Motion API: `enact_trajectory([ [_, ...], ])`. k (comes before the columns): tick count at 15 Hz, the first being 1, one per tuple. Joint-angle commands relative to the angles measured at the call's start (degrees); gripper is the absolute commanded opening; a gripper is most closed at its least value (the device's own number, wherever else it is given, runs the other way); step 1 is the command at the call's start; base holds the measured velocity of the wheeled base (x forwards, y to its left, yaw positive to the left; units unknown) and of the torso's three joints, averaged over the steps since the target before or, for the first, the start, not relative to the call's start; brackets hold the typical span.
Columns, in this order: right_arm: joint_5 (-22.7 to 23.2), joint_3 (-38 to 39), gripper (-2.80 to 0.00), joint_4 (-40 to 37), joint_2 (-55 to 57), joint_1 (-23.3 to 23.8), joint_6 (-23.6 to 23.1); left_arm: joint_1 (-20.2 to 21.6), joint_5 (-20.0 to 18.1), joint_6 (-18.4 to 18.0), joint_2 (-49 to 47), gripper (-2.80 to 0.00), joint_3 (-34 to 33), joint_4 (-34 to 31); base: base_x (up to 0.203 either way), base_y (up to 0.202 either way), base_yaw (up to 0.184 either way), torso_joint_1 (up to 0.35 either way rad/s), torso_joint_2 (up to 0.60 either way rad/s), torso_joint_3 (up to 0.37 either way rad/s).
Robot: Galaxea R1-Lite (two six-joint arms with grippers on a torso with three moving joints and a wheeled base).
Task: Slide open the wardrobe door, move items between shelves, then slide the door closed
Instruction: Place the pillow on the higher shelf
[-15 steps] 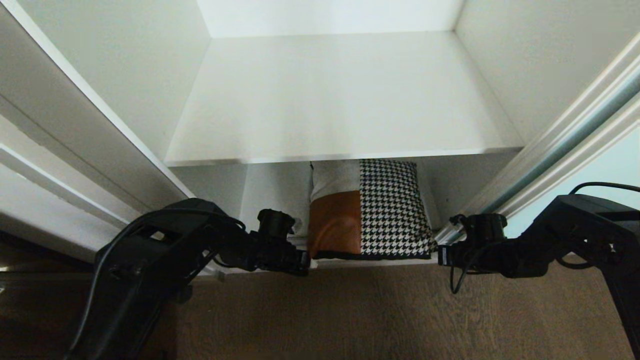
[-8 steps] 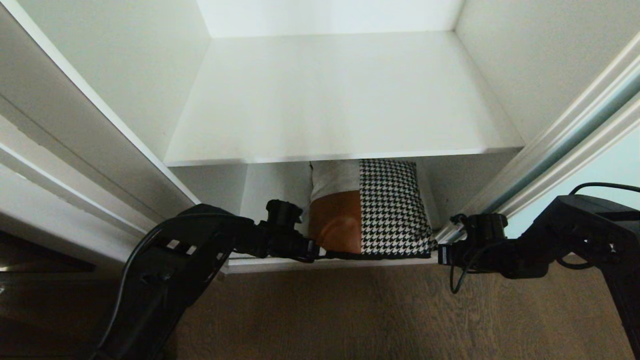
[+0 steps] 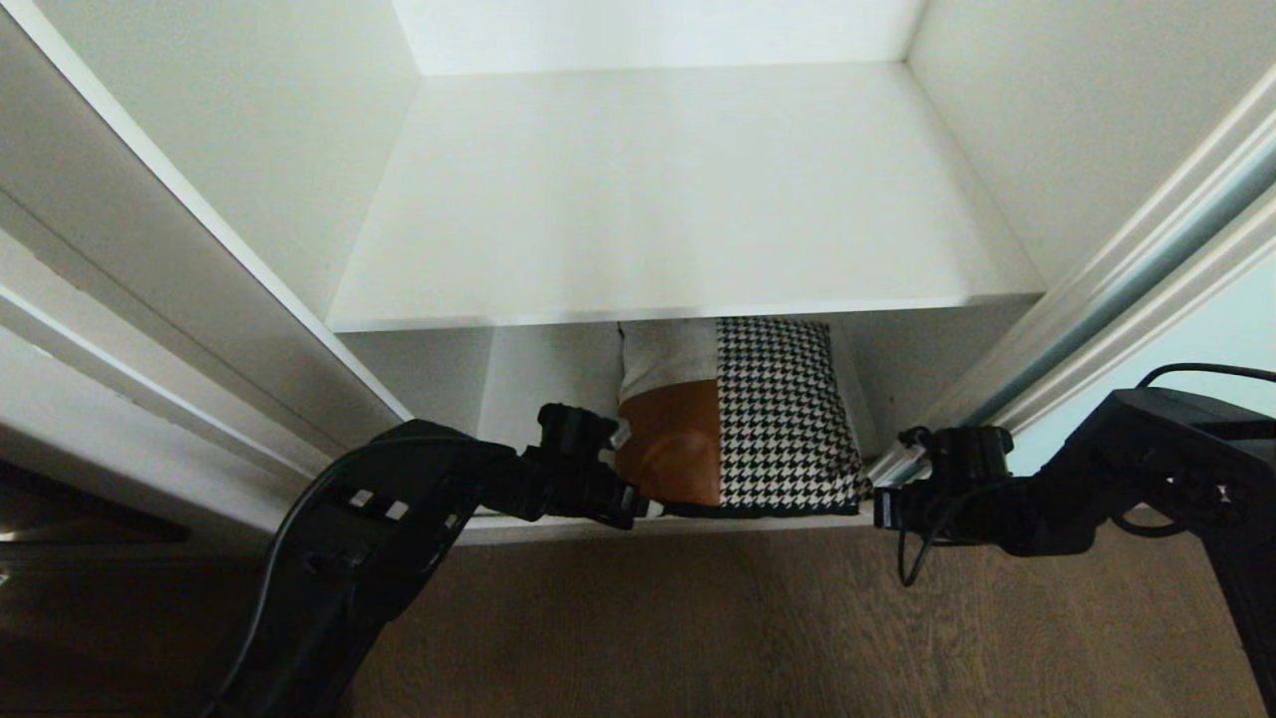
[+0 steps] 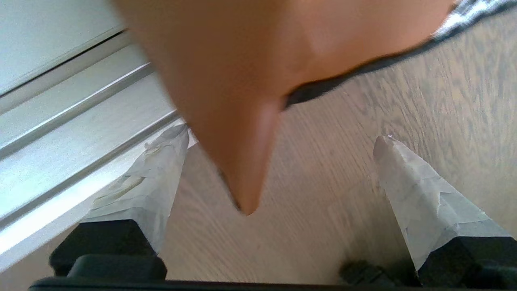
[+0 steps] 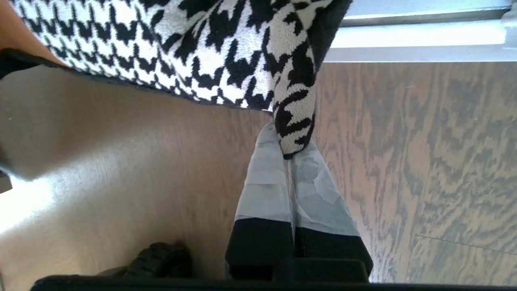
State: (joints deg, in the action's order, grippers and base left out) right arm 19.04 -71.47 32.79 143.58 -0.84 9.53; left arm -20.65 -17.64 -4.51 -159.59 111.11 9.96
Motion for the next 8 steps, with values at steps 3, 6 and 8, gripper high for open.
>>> enact_trajectory([
  [3, 1.5, 0.9, -2.80, 1.0, -1.2, 0.6, 1.0, -1.9, -0.5, 0.8, -2.0, 0.00, 0.1, 3.6, 0.000, 0.000, 0.000, 0.000, 0.00, 0.000],
  [6, 2.9, 1.5, -2.80, 1.0, -2.0, 0.6, 1.8, -2.2, -0.4, 6.6, -2.0, 0.00, 0.1, 3.7, 0.000, 0.000, 0.000, 0.000, 0.00, 0.000],
  [8, 3.1, 1.5, -2.80, 1.0, -2.1, 0.7, 1.8, -2.4, 0.3, 8.5, -1.9, 0.00, 0.1, 3.7, 0.000, 0.000, 0.000, 0.000, 0.00, 0.000],
])
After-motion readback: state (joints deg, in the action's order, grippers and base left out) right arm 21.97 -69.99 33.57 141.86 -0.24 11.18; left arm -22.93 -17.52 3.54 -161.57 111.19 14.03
